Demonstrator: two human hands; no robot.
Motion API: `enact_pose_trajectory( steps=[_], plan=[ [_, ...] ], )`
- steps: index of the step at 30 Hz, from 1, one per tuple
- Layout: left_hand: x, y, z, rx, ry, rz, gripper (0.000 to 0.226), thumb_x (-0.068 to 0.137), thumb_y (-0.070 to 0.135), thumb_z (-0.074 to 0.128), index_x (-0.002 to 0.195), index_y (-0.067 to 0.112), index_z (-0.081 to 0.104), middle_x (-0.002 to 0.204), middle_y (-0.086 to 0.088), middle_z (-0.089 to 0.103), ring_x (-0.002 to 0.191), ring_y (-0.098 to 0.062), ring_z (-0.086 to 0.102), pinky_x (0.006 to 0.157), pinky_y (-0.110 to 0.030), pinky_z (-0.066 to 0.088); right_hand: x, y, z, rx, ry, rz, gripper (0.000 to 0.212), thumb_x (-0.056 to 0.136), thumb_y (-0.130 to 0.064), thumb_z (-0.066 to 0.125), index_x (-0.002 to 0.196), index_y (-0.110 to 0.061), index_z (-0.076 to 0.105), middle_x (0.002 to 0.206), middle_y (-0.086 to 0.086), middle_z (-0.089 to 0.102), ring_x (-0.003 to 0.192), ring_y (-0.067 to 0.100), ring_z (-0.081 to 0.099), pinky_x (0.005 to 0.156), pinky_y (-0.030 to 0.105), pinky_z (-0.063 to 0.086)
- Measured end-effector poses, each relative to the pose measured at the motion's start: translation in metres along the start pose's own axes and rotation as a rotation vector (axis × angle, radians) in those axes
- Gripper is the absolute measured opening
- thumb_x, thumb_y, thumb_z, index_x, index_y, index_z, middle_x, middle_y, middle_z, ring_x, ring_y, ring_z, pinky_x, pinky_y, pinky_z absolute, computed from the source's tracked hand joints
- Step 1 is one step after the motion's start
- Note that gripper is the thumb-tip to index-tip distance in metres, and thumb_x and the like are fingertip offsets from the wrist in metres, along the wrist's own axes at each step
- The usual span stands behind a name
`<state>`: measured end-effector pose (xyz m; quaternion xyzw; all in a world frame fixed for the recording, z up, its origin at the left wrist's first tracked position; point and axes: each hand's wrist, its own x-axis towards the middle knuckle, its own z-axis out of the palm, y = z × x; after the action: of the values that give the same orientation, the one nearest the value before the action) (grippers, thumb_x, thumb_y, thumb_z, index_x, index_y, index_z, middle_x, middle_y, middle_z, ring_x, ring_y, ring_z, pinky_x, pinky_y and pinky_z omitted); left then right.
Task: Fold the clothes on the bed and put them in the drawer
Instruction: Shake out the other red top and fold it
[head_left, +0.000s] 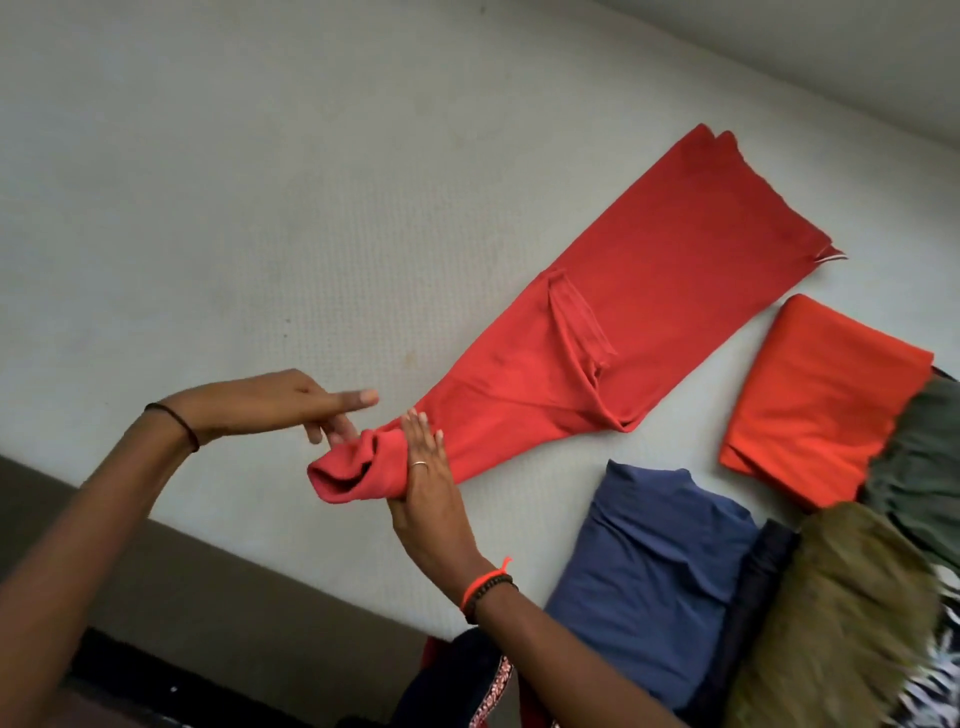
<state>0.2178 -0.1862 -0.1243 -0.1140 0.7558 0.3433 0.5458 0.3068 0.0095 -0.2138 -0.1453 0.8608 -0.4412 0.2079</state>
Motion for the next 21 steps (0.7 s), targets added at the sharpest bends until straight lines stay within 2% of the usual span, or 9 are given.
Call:
enact_pose_trajectory(
  steps=[3, 6, 8, 10, 13, 15, 16, 18, 21],
  plan=[
    [0.016, 0.019, -0.003, -0.152, 0.237, 0.313, 0.087, 0.060, 0.095, 0.030, 0.097, 0.030, 0.074, 0.099, 0.020, 0.071, 0.096, 0.006, 0.062, 0.103, -0.026, 0.040, -0.013, -0.005, -0.005, 0.140, -0.028, 0.044, 0.066, 0.084, 0.003, 0.049, 0.145, 0.004, 0.024, 0.152, 0.007, 0.021, 0.145, 0.019, 0.014, 0.120, 0.027, 0.000],
    [0.047, 0.040, 0.010, -0.135, 0.133, 0.501, 0.066, 0.084, 0.074, 0.028, 0.109, 0.031, 0.071, 0.119, 0.021, 0.064, 0.121, 0.006, 0.050, 0.114, -0.026, 0.028, -0.022, -0.012, -0.009, 0.317, -0.066, 0.157, 0.063, 0.089, -0.004, 0.047, 0.147, -0.006, 0.023, 0.152, -0.003, 0.020, 0.145, 0.010, 0.014, 0.120, 0.028, 0.008],
    [0.071, 0.055, 0.022, -0.081, 0.003, 0.480, 0.066, 0.088, 0.069, 0.021, 0.107, 0.033, 0.072, 0.121, 0.016, 0.065, 0.122, 0.004, 0.049, 0.116, -0.030, 0.021, -0.024, -0.015, -0.013, 0.417, -0.085, 0.225, 0.061, 0.088, -0.013, 0.047, 0.146, -0.008, 0.029, 0.148, 0.003, 0.037, 0.138, 0.016, 0.033, 0.116, 0.032, 0.024],
    [0.091, 0.068, 0.035, -0.023, -0.134, 0.406, 0.075, 0.091, 0.069, 0.011, 0.102, 0.030, 0.075, 0.114, 0.014, 0.069, 0.117, 0.003, 0.054, 0.115, -0.030, 0.020, -0.025, -0.014, -0.022, 0.516, -0.068, 0.296, 0.054, 0.087, -0.014, 0.048, 0.140, -0.005, 0.040, 0.119, -0.001, 0.055, 0.107, 0.011, 0.051, 0.097, 0.024, 0.039],
    [0.119, 0.061, 0.050, -0.052, -0.244, 0.310, 0.091, 0.087, 0.075, 0.009, 0.094, 0.015, 0.077, 0.102, -0.001, 0.073, 0.111, -0.012, 0.062, 0.111, -0.032, 0.026, -0.014, -0.007, -0.045, 0.659, -0.007, 0.368, 0.023, 0.085, -0.003, 0.054, 0.107, -0.003, 0.056, 0.089, 0.009, 0.061, 0.077, 0.005, 0.045, 0.068, 0.023, 0.040],
    [0.129, 0.045, 0.054, -0.165, -0.170, 0.252, 0.098, 0.073, 0.089, 0.018, 0.091, 0.008, 0.071, 0.109, -0.011, 0.069, 0.113, -0.022, 0.060, 0.110, -0.042, 0.031, -0.001, 0.006, -0.064, 0.724, -0.005, 0.390, 0.022, 0.084, -0.001, 0.054, 0.103, -0.011, 0.057, 0.083, 0.003, 0.059, 0.071, 0.004, 0.044, 0.062, 0.020, 0.038],
    [0.129, 0.037, 0.054, -0.202, -0.103, 0.236, 0.095, 0.068, 0.092, 0.018, 0.090, 0.014, 0.067, 0.125, -0.011, 0.050, 0.124, -0.024, 0.044, 0.112, -0.041, 0.029, 0.008, 0.015, -0.074, 0.734, -0.009, 0.381, 0.025, 0.084, 0.000, 0.053, 0.106, -0.012, 0.058, 0.085, -0.001, 0.060, 0.072, 0.003, 0.047, 0.064, 0.017, 0.041],
    [0.126, 0.028, 0.056, -0.228, -0.020, 0.218, 0.088, 0.067, 0.092, 0.010, 0.093, 0.027, 0.064, 0.101, 0.019, 0.056, 0.097, 0.002, 0.047, 0.113, -0.034, 0.025, 0.028, 0.041, -0.093, 0.719, 0.004, 0.399, 0.023, 0.088, -0.001, 0.054, 0.109, -0.008, 0.061, 0.096, 0.003, 0.065, 0.085, 0.007, 0.057, 0.078, 0.023, 0.050],
    [0.129, 0.016, 0.064, -0.276, 0.005, 0.227, 0.094, 0.066, 0.092, 0.012, 0.093, 0.020, 0.065, 0.104, 0.011, 0.063, 0.103, -0.004, 0.054, 0.103, -0.020, 0.029, 0.061, 0.078, -0.114, 0.820, 0.044, 0.537, 0.015, 0.091, -0.006, 0.058, 0.104, -0.010, 0.066, 0.101, 0.004, 0.070, 0.098, 0.017, 0.065, 0.093, 0.032, 0.051]
  ],
)
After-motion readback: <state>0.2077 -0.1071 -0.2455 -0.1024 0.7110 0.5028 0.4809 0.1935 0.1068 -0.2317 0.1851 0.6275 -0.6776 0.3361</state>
